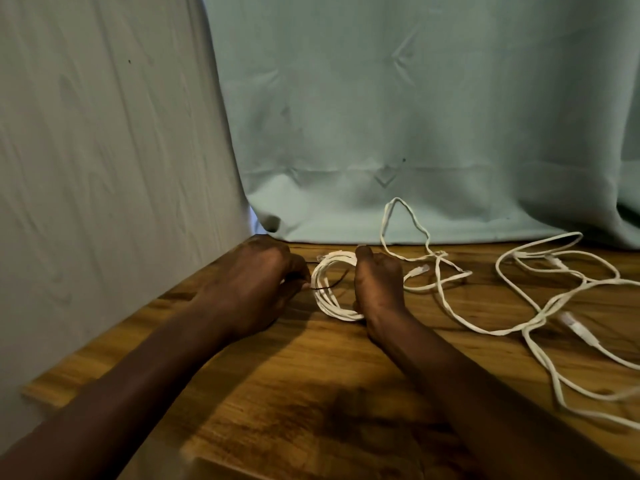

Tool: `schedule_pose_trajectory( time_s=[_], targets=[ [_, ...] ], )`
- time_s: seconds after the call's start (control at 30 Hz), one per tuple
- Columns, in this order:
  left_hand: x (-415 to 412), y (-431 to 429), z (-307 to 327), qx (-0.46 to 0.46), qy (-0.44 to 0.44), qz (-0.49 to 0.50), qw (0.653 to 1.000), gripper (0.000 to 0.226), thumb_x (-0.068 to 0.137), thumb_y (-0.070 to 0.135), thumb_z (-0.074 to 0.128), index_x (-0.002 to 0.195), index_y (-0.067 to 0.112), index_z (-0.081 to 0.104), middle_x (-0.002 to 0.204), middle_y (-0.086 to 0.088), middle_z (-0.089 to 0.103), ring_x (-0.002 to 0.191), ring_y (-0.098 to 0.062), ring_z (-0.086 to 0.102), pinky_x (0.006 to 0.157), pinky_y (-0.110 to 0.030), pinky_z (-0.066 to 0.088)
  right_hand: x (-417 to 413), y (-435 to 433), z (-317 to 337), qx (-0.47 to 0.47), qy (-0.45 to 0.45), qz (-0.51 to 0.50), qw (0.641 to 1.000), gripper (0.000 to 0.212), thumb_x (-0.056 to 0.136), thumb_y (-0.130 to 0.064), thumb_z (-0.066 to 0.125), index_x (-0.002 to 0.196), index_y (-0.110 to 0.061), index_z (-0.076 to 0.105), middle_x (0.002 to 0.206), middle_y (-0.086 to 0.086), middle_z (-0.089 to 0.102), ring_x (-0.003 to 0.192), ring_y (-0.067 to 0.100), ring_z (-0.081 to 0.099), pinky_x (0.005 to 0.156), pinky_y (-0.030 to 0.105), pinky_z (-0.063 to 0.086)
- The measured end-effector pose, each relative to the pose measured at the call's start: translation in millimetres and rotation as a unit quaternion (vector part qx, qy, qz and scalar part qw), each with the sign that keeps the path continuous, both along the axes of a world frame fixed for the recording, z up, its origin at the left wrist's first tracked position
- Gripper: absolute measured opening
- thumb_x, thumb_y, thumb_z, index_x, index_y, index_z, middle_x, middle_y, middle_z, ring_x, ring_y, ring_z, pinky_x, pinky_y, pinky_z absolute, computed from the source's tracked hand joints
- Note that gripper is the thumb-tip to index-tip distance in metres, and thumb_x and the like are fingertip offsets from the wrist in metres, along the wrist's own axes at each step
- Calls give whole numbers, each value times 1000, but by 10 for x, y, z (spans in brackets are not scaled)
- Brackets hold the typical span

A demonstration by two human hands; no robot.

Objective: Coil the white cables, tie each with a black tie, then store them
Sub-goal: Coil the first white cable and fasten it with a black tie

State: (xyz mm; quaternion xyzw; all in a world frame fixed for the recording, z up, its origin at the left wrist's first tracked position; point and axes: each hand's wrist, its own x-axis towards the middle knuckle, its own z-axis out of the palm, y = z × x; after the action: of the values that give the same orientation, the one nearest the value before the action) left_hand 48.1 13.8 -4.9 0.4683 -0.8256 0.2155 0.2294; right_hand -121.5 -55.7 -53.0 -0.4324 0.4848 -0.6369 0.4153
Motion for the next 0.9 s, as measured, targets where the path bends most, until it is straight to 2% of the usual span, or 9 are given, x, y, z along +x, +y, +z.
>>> schedule_pose_trajectory(
  time_s=[0.07,0.17,0.33,0.5,0.6,0.67,0.77,0.83,0.9],
  targets=[
    [-75,-36,-115,-47,29,-13,998,13,93,26,75,105,26,79,94,2,72,87,-17,62,73,-28,39,10,-8,1,10,7,6,1000,35,98,-38,57,69,-18,55,59,0,52,63,25,53,69,48,52],
    [-170,-102,-327,-83,67,-32,994,15,93,26,72,107,24,79,93,1,71,87,-20,63,72,-31,47,22,-20,-9,16,-3,38,999,31,98,-36,58,73,-18,56,58,2,49,57,24,48,61,40,42],
    [-238,-200,-502,-81,185,-64,977,17,88,21,81,105,24,79,91,6,73,74,-2,62,64,-27,53,34,-24,-52,-12,23,88,996,27,101,-32,52,85,-22,72,45,-10,50,52,16,46,54,28,34],
    [-285,-275,-430,15,480,-131,867,28,83,13,85,109,14,74,82,2,75,78,-15,74,72,-31,62,48,-11,-55,-55,69,94,992,34,104,-31,48,90,-23,78,42,-12,50,45,9,44,53,32,36],
    [-318,-366,-342,48,574,-146,805,32,82,9,84,111,11,73,79,-6,76,79,-20,77,77,-39,63,66,7,-66,-72,81,104,989,33,104,-35,50,93,-23,78,59,3,67,64,30,65,70,50,57],
    [-310,-437,-304,61,582,-149,797,30,84,10,83,113,14,74,82,-7,77,82,-23,78,80,-48,63,57,4,-72,-70,78,112,988,34,105,-36,49,96,-19,76,72,14,72,73,34,72,68,49,62],
    [-296,-510,-279,90,550,-164,814,29,87,12,81,116,16,75,86,-6,79,86,-24,78,83,-55,62,25,23,-64,-66,86,118,987,35,107,-35,48,99,-15,75,45,-7,51,40,4,50,43,23,41],
    [-300,-531,-295,92,520,-175,831,28,89,13,80,116,17,77,88,-3,80,85,-22,77,82,-54,62,47,19,-70,-89,101,125,983,40,103,-47,49,102,-17,76,51,-3,56,46,4,50,53,25,42],
    [-314,-540,-337,78,509,-179,838,30,89,12,80,118,17,76,88,-1,79,83,-20,77,81,-49,63,79,-14,-100,-118,130,135,975,49,92,-60,46,107,-26,77,81,-3,76,76,7,70,79,36,56]
  ],
)
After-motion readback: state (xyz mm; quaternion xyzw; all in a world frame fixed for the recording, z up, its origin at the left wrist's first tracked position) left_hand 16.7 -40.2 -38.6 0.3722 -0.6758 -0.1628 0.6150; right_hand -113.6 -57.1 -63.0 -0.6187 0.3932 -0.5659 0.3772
